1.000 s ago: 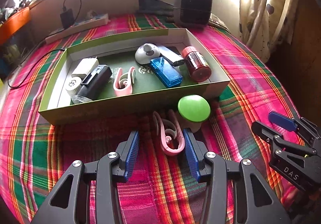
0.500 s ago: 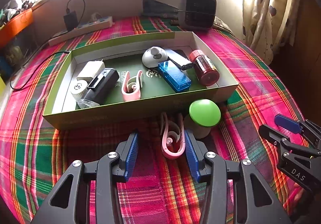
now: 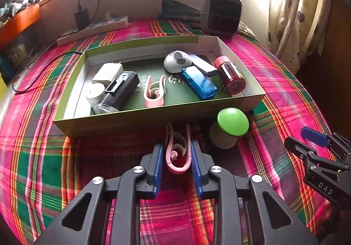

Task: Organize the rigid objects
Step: 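Close the left tool on the second pink earphone hook, then close the right tool on the green-capped white mushroom object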

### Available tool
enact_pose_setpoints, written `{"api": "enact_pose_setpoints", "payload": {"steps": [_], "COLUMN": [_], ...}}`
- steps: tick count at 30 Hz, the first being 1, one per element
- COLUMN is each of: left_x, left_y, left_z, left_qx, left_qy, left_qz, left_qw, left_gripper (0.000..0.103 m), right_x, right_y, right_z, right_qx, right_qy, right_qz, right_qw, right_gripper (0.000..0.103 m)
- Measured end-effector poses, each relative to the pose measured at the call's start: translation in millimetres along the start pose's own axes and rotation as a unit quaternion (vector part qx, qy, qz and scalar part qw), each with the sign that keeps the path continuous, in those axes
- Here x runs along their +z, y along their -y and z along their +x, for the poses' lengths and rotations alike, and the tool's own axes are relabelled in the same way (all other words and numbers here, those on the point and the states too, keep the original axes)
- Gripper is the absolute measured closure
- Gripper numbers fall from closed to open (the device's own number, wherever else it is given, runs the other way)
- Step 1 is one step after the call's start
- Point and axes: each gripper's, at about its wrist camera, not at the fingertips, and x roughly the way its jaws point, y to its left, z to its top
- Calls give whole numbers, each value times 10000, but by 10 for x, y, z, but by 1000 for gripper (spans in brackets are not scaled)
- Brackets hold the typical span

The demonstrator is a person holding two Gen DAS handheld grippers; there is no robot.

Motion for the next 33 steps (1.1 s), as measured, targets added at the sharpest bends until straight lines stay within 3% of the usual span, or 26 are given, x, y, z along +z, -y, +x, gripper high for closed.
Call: {"api": "enact_pose_setpoints", "payload": {"steps": [9, 23, 33], "left_x": [-108, -181, -203], "left_y": [-169, -433, -544], "left_z": [-86, -165, -188], "left_qx": [60, 155, 131], "left_qy": [20, 25, 60], "left_qz": [-155, -385, -477], "left_qw": [9999, 9991, 9988], "left_gripper": [81, 81, 81], "right_x": [-8, 153, 271], "right_y": [-46, -675, -940], "right_z": [-22, -86, 134], "right_qx": [68, 1002, 1048], "right_qy": [2, 271, 76], "right_qz": [-14, -595, -739], "right_qw": [10000, 9928, 9917], "right_gripper": [50, 51, 50]}}
